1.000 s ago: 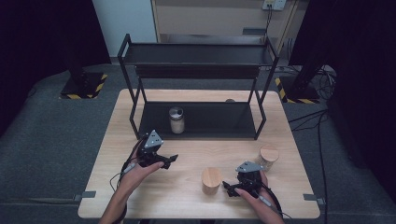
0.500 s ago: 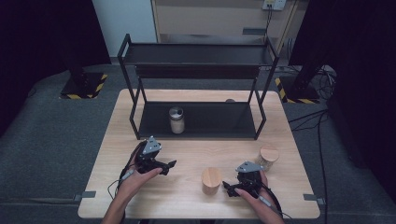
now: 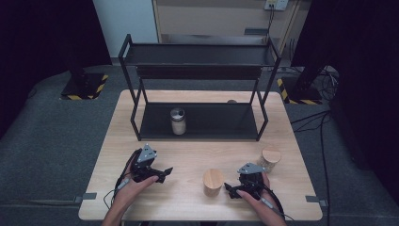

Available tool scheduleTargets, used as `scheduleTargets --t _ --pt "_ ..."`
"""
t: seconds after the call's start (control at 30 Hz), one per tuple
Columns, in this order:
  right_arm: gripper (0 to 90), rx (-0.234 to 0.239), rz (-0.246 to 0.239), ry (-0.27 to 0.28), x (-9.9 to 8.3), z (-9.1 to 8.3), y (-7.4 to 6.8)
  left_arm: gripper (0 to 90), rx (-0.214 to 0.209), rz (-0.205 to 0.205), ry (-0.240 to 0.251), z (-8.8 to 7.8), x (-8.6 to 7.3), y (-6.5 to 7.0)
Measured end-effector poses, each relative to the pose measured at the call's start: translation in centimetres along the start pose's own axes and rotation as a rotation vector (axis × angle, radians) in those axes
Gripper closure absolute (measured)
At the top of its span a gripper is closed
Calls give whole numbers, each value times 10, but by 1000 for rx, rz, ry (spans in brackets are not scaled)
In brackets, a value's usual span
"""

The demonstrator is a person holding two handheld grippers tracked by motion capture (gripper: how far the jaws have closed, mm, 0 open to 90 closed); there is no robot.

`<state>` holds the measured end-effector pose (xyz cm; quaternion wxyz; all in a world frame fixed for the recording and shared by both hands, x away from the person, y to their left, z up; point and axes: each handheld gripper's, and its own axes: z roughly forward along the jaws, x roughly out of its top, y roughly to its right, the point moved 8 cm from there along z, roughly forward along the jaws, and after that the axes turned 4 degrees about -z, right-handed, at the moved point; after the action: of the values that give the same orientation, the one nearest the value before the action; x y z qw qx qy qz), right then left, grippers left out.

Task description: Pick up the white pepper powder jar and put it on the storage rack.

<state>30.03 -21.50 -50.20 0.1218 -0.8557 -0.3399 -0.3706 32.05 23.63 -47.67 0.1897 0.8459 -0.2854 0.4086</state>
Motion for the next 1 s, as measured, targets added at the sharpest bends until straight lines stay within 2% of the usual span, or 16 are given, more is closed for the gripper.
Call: scheduleTargets --t 0.6,1.0 --pt "5 0 0 0 0 0 0 16 53 -48 -29 -17 -20 1" --pt "5 0 1 0 0 0 0 18 90 -83 -67 -17 -26 -1"
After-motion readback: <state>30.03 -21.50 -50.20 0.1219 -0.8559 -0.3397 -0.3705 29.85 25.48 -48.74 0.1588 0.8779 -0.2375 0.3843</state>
